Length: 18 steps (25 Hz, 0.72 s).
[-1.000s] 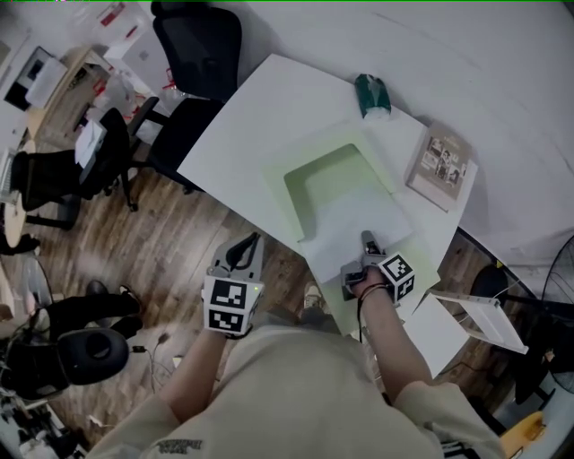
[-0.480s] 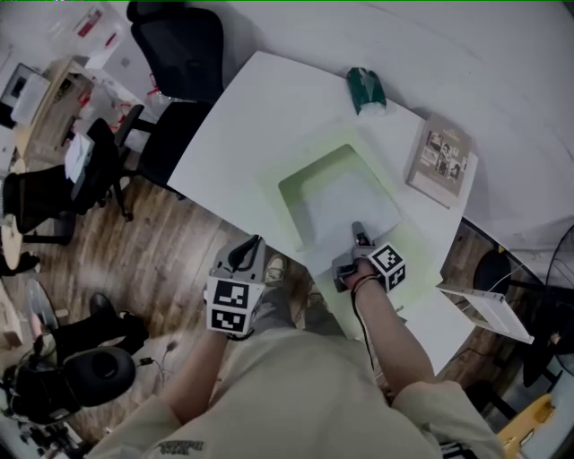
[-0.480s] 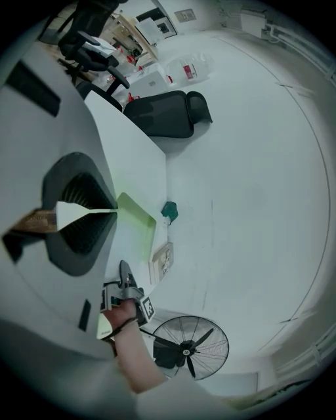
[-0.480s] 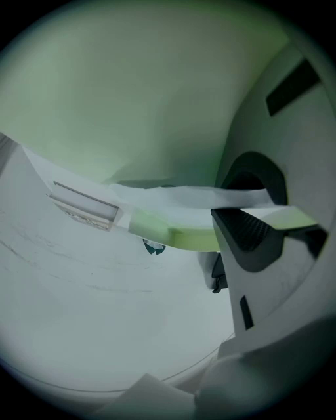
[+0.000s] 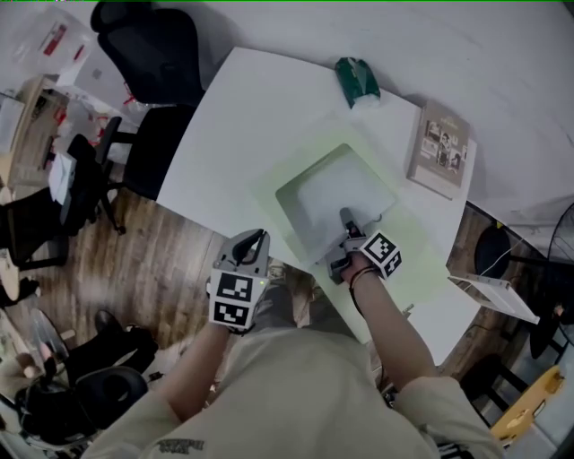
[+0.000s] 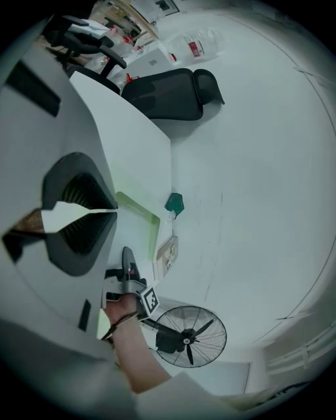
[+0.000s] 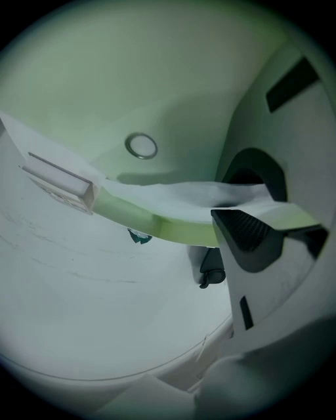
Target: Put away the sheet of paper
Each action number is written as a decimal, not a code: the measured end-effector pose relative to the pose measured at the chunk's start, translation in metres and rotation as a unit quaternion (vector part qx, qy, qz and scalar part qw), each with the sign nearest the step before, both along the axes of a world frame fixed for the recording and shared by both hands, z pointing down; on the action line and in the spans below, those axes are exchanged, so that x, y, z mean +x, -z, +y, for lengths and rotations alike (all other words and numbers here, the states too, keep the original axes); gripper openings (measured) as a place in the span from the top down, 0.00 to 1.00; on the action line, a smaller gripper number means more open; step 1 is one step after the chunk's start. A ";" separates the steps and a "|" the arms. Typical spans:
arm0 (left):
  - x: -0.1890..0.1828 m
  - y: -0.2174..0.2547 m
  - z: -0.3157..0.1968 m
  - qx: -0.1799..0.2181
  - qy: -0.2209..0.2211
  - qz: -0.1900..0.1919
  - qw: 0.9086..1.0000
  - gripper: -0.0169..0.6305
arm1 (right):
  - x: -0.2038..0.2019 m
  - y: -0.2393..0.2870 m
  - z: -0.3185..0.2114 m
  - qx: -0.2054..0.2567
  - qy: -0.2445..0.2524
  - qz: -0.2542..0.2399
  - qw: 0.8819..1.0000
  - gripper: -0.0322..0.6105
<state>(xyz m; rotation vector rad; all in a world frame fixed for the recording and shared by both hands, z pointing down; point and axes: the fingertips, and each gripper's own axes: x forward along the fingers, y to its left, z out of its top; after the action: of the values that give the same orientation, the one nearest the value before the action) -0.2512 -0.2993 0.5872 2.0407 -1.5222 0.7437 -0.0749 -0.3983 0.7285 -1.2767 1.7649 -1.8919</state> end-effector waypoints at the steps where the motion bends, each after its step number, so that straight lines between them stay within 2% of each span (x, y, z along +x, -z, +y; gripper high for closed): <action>1: -0.002 -0.002 -0.004 -0.003 -0.005 0.001 1.000 0.92 | -0.005 0.001 -0.002 0.006 0.008 -0.001 1.000 0.91; 4: -0.008 -0.009 -0.014 -0.010 -0.019 0.002 1.000 0.92 | -0.022 0.002 -0.009 0.022 0.038 0.001 0.999 0.91; 7: -0.011 -0.015 -0.024 -0.017 -0.036 0.005 0.999 0.92 | -0.041 0.006 -0.014 0.037 0.094 0.013 0.995 0.90; 11: -0.015 -0.020 -0.035 -0.023 -0.055 0.010 0.998 0.92 | -0.064 0.011 -0.015 0.053 0.160 0.029 0.985 0.78; 13: -0.017 -0.022 -0.038 -0.026 -0.063 0.012 0.998 0.92 | -0.071 0.013 -0.015 0.060 0.179 0.042 0.981 0.70; 15: -0.018 -0.025 -0.041 -0.030 -0.070 0.016 0.997 0.92 | -0.077 0.016 -0.012 0.071 0.211 0.074 0.972 0.55; 16: -0.019 -0.026 -0.043 -0.032 -0.074 0.018 0.997 0.92 | -0.080 0.017 -0.011 0.079 0.232 0.097 0.965 0.47; 18: -0.020 -0.026 -0.046 -0.034 -0.082 0.021 0.996 0.92 | -0.084 0.017 -0.006 0.093 0.274 0.145 0.946 0.40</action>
<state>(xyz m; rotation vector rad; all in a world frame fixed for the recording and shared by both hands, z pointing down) -0.2716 -0.3453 0.6134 2.1355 -1.2994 0.7980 -0.1594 -0.4044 0.7117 -1.1153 2.6060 -1.7876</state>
